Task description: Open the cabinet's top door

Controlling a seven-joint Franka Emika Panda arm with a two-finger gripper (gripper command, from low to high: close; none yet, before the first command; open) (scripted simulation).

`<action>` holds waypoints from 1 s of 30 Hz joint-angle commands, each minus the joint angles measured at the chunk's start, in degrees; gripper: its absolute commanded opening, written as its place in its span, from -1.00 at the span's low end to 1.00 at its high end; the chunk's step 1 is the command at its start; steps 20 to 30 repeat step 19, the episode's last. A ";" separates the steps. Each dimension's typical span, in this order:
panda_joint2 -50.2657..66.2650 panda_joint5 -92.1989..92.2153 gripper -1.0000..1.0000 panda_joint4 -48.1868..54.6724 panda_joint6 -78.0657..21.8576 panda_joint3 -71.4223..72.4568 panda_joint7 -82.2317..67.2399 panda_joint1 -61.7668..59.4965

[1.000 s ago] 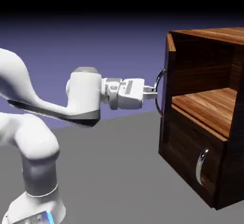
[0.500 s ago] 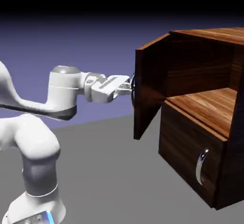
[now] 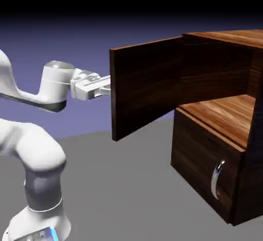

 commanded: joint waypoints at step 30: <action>21.61 14.90 -1.00 33.12 -30.14 38.42 8.91 -36.03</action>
